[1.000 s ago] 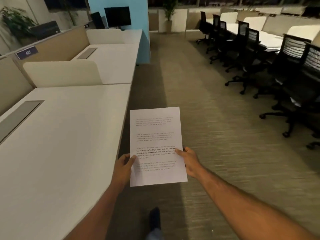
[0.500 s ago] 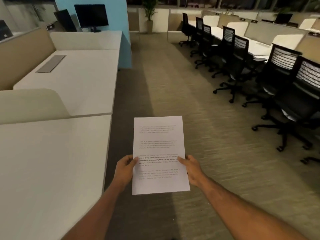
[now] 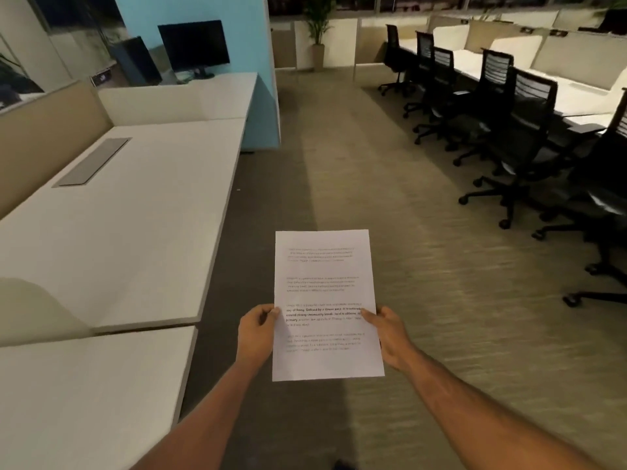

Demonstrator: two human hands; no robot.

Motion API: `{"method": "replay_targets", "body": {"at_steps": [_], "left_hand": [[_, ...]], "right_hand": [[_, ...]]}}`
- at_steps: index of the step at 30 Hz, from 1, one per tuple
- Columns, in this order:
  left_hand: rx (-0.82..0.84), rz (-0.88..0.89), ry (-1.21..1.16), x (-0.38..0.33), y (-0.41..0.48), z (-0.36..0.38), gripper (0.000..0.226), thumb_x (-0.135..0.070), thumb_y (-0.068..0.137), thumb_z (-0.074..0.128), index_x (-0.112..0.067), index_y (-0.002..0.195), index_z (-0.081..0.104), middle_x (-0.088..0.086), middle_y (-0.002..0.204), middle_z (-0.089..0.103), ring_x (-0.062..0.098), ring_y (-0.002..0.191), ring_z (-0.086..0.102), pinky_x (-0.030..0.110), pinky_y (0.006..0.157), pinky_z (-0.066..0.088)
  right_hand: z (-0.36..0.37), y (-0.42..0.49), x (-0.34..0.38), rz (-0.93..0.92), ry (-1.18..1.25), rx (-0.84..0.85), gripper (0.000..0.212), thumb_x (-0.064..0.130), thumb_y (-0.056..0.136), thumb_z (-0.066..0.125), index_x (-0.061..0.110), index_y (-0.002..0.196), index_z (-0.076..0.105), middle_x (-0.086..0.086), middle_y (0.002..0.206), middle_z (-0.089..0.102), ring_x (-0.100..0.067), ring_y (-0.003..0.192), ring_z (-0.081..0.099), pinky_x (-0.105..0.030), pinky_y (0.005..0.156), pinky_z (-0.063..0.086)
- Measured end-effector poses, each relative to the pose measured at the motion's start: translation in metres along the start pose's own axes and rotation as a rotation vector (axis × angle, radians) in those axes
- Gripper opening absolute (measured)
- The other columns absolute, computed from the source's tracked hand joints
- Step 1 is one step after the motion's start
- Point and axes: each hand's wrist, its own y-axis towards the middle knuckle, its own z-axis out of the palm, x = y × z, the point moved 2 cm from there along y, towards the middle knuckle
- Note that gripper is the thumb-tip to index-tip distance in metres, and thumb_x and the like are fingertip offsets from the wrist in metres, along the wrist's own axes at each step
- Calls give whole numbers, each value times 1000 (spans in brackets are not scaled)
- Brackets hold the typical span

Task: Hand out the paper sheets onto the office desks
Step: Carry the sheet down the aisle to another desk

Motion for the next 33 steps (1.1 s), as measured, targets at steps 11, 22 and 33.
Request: {"method": "replay_targets", "body": {"at_steps": [11, 22, 33], "left_hand": [[-51, -38, -28, -47, 231, 27, 14, -22, 97, 56, -16, 97, 69, -4, 94, 70, 13, 87, 67, 27, 73, 56], [18, 48, 1, -98, 533, 23, 13, -20, 96, 57, -22, 89, 68, -4, 91, 70, 17, 86, 67, 30, 73, 56], [62, 47, 17, -156, 805, 54, 16, -22, 96, 57, -22, 92, 72, -6, 92, 73, 14, 86, 69, 33, 79, 57]], "right_hand": [[65, 217, 105, -16, -49, 20, 11, 5, 92, 62, 2, 103, 61, -21, 103, 72, -37, 92, 69, -46, 73, 59], [178, 459, 217, -43, -88, -5, 6, 4, 91, 63, 4, 96, 59, -18, 98, 73, -28, 81, 72, -39, 66, 58], [249, 695, 323, -44, -95, -40, 13, 8, 92, 63, 2, 103, 59, -17, 104, 71, -28, 87, 70, -36, 65, 59]]}}
